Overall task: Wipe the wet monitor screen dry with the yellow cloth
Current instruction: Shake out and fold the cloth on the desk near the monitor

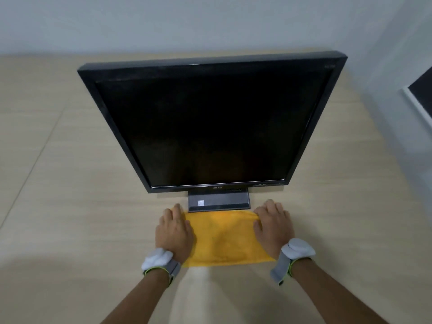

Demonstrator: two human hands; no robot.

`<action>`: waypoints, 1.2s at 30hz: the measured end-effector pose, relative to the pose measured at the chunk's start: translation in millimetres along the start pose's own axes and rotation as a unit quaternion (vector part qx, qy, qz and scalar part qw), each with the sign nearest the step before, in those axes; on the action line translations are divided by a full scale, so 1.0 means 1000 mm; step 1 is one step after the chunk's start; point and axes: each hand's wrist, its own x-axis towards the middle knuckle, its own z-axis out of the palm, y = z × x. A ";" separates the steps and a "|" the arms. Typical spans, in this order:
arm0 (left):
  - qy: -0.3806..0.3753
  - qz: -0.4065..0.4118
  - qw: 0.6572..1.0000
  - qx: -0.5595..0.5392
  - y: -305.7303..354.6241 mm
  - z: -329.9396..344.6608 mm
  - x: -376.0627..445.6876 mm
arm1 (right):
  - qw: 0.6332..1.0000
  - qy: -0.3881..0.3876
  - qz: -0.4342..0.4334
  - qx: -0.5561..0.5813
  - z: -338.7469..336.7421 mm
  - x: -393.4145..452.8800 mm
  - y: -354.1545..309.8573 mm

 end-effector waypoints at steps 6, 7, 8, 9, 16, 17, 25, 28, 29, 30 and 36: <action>-0.006 0.012 1.000 0.005 -0.027 -0.005 0.010 | 0.998 0.031 0.036 0.027 0.000 -0.007 -0.008; 0.013 0.017 1.000 -0.003 -0.027 -0.007 0.011 | 0.996 0.036 0.058 0.057 -0.003 -0.007 -0.009; 0.029 0.014 0.999 -0.012 -0.026 -0.010 0.013 | 0.993 0.042 0.077 0.078 -0.005 -0.004 -0.009; 0.048 0.006 0.999 -0.022 -0.025 -0.012 0.017 | 0.990 0.044 0.092 0.096 -0.007 0.001 -0.009; 0.092 -0.043 0.974 -0.202 0.003 -0.008 0.011 | 0.955 0.063 0.117 0.266 -0.008 0.013 -0.038; 0.075 -0.029 0.976 -0.200 0.007 -0.002 0.004 | 0.962 0.065 0.091 0.248 -0.001 0.008 -0.042; 0.002 0.022 1.000 0.009 0.026 0.042 0.030 | 0.991 0.026 0.106 0.072 0.052 0.031 -0.058; -0.002 0.009 0.999 0.050 0.032 0.036 0.054 | 0.992 0.041 0.110 0.049 0.058 0.054 -0.059; 0.000 0.038 0.997 0.060 0.034 0.034 0.064 | 0.993 0.046 0.101 0.041 0.058 0.063 -0.058; 0.005 0.081 0.993 0.089 0.034 0.032 0.072 | 0.994 0.056 0.085 0.034 0.057 0.071 -0.056; 0.141 0.263 0.940 0.167 0.029 0.036 0.103 | 0.999 0.018 -0.033 -0.008 0.033 0.090 -0.058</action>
